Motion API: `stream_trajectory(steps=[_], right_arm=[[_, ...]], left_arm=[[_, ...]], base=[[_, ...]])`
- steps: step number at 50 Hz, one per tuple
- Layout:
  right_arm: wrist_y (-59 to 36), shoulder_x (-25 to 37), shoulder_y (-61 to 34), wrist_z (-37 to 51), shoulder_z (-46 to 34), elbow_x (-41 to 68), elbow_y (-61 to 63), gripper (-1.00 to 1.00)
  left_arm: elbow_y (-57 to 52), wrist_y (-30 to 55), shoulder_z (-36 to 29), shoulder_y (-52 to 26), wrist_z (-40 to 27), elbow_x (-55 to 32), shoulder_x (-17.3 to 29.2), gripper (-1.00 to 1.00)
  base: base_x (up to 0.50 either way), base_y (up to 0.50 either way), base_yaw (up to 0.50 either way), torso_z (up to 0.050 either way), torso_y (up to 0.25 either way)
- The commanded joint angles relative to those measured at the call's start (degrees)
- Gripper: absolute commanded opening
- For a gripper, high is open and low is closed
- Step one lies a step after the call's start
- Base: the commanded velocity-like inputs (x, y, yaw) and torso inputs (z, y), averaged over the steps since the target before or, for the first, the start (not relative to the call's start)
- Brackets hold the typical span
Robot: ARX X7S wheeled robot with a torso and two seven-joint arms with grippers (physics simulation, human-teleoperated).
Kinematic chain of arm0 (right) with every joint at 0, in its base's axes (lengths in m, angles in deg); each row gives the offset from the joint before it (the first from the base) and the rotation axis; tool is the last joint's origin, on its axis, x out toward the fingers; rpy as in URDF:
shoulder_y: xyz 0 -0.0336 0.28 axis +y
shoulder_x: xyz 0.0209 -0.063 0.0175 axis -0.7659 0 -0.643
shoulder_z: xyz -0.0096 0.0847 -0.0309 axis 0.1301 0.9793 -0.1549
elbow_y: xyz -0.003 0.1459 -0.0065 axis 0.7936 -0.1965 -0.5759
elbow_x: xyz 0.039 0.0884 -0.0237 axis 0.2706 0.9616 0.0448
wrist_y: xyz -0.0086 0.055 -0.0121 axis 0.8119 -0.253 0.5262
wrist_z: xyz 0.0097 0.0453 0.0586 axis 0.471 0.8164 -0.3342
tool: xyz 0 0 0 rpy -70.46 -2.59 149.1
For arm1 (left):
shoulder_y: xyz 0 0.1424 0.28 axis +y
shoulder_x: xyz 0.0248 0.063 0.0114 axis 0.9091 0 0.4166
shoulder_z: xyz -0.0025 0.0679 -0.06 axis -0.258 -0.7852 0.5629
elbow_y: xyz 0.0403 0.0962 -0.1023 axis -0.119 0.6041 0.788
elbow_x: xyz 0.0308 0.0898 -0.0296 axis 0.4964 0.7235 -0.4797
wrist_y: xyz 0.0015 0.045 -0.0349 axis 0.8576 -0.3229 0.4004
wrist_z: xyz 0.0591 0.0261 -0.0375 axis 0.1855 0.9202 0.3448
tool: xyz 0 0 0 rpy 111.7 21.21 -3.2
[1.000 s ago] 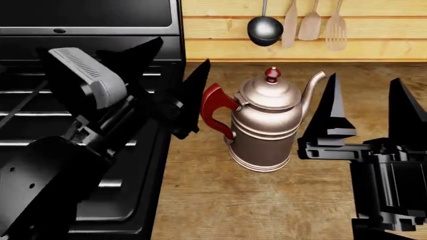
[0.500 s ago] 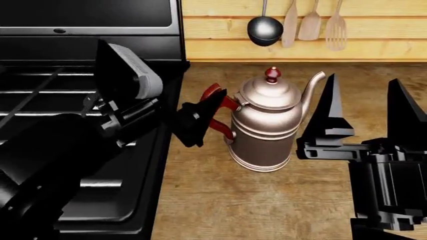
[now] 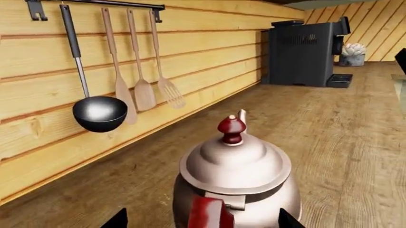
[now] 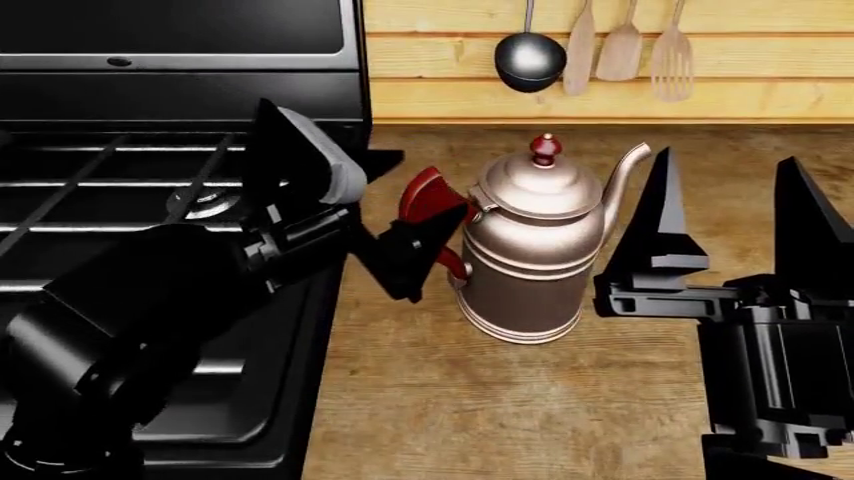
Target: Pick the kettle from the counter and place it on a stove burner. Then turn the burner on.
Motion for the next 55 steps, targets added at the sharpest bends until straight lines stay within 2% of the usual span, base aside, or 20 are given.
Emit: stream_trajectory(steps=[1, 13, 14, 31, 44, 55], right_arm=[[0.6, 0.6, 0.0, 0.6, -0.3, 0.3, -0.5, 1.00], [0.7, 1.2, -0.1, 1.3, -0.5, 0.8, -0.3, 1.00], [0.7, 1.3, -0.1, 1.4, -0.6, 0.7, -0.3, 1.00], [1.5, 2.1, 0.1, 2.3, -1.3, 0.2, -0.2, 1.00], [1.7, 2.7, 0.3, 3.1, -1.2, 0.6, 0.3, 1.00], [2.2, 3.0, 0.3, 3.3, -1.4, 0.9, 0.0, 1.00]], left_arm=[[4.9, -1.5, -2.2, -1.2, 2.0, 1.1, -1.5, 1.00], [8.2, -2.1, -5.8, -2.3, 5.2, 2.3, -2.0, 1.00], [8.2, -2.0, -5.9, -2.3, 5.4, 2.1, -2.0, -1.00], [1.7, -5.7, -4.9, 0.3, 5.7, 0.2, -2.5, -1.00], [1.5, -12.8, -4.7, 2.3, 0.5, 6.0, -4.6, -1.00], [1.4, -15.7, -1.6, 1.6, -2.7, 6.0, -6.4, -1.00]], base=[[0.00, 0.00, 0.00, 0.000, 0.000], [0.00, 0.00, 0.00, 0.000, 0.000], [0.00, 0.00, 0.00, 0.000, 0.000], [0.00, 0.00, 0.00, 0.000, 0.000], [0.00, 0.00, 0.00, 0.000, 0.000], [0.00, 0.00, 0.00, 0.000, 0.001]])
